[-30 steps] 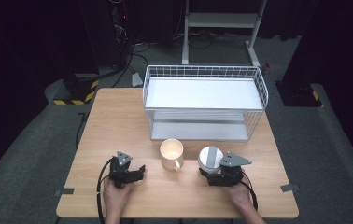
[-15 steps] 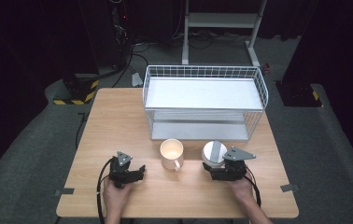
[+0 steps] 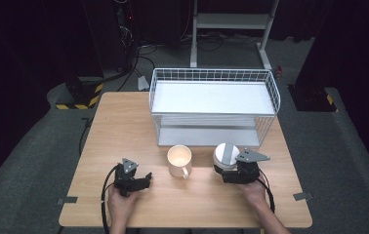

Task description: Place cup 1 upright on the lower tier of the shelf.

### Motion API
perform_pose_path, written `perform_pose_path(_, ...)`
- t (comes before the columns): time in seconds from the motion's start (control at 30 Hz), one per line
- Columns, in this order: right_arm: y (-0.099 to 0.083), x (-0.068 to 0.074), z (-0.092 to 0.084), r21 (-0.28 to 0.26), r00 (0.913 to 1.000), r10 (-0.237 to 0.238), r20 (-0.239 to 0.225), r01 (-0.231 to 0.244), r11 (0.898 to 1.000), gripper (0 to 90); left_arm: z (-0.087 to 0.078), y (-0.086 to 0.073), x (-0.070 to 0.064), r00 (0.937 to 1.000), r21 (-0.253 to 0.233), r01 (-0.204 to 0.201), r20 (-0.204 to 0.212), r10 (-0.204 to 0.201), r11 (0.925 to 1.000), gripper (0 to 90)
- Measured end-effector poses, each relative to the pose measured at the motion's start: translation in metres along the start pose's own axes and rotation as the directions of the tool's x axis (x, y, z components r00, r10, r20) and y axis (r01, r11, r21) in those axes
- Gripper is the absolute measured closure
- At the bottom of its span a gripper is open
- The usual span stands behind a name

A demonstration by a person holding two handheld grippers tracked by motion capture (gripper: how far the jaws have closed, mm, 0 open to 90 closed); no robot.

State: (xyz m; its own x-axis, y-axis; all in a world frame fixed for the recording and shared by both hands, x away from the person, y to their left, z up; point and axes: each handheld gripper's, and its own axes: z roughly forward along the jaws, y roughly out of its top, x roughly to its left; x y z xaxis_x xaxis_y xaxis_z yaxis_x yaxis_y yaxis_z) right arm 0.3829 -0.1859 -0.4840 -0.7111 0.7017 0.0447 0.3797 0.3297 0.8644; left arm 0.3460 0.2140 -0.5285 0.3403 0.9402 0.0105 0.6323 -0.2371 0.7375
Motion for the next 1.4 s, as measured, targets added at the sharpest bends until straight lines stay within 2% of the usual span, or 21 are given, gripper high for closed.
perform_pose_path(0.27,0.006,-0.011,0.003,0.006,0.9997,0.008,0.024,-0.008,1.000,18.7,0.000,0.000,0.000,1.0000,-0.001,0.000,0.000,0.000,1.0000,17.6)
perform_pose_path(0.8,0.020,-0.032,0.017,0.010,0.9951,0.064,0.075,-0.065,0.998,18.7,0.000,0.000,0.000,1.0000,0.000,0.000,0.000,0.000,1.0000,17.6)
perform_pose_path(1.4,0.030,-0.047,0.036,0.023,0.9874,0.076,0.139,-0.080,0.997,18.7,0.000,0.000,0.000,1.0000,0.000,0.000,0.000,0.000,1.0000,17.6)
